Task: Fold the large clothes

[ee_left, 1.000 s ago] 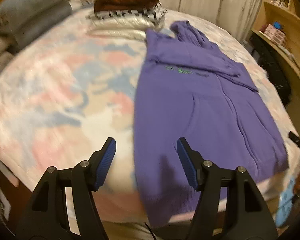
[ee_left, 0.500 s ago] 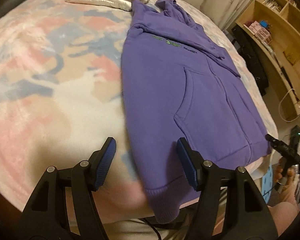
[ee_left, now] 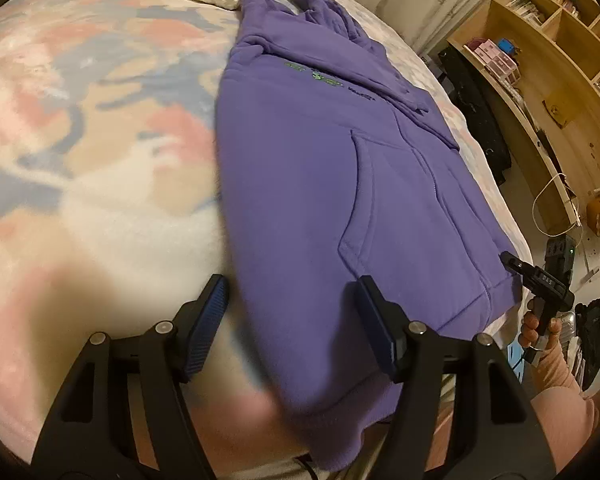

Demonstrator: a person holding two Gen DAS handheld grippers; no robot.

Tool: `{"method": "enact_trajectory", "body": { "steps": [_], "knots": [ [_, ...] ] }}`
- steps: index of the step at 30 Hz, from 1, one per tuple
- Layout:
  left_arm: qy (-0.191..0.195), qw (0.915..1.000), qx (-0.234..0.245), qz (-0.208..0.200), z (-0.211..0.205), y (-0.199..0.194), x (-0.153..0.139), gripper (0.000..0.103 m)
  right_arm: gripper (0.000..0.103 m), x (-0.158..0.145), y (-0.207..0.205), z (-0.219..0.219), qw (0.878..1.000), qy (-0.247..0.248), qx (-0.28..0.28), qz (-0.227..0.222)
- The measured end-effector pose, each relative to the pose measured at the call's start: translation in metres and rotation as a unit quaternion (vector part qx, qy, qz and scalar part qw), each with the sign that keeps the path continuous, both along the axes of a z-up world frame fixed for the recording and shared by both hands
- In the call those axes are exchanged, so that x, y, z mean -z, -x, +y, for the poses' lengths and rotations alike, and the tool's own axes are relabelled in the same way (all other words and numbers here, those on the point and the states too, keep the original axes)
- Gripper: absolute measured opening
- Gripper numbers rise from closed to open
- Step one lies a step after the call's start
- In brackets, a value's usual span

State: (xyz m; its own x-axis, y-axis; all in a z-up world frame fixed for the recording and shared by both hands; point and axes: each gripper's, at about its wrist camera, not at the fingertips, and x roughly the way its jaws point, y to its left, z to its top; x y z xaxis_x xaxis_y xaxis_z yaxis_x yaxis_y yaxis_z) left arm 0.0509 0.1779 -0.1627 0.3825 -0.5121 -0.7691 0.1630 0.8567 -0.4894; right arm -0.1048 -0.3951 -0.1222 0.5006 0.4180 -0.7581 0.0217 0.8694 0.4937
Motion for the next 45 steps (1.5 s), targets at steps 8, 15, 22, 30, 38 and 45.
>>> {"method": "enact_trajectory", "body": {
  "steps": [8,15,22,30,38,45],
  "knots": [
    [0.01,0.9996,0.021,-0.015,-0.019,-0.006,0.001,0.05,0.027,0.0,-0.021,0.033,1.0,-0.015,-0.007,-0.008],
    [0.031,0.9995,-0.004,-0.008,-0.034,-0.017,0.002,0.015,0.016,-0.01,-0.018,0.041,1.0,-0.001,0.006,-0.026],
    [0.034,0.9973,-0.052,-0.039,-0.031,-0.002,-0.032,0.01,0.014,-0.046,-0.003,0.048,0.998,0.01,0.014,-0.066],
    [0.025,0.9974,-0.054,-0.04,-0.017,0.042,-0.064,0.009,0.014,-0.085,0.03,0.065,0.996,0.026,-0.019,-0.084],
    [0.004,0.9994,-0.03,-0.016,-0.003,0.097,-0.085,0.009,0.014,-0.108,0.092,0.073,0.997,0.038,-0.053,-0.039],
    [0.037,0.9982,-0.041,-0.025,0.003,0.073,-0.104,0.01,0.014,-0.118,0.088,0.066,0.998,0.012,-0.036,-0.047]
  ]
}}
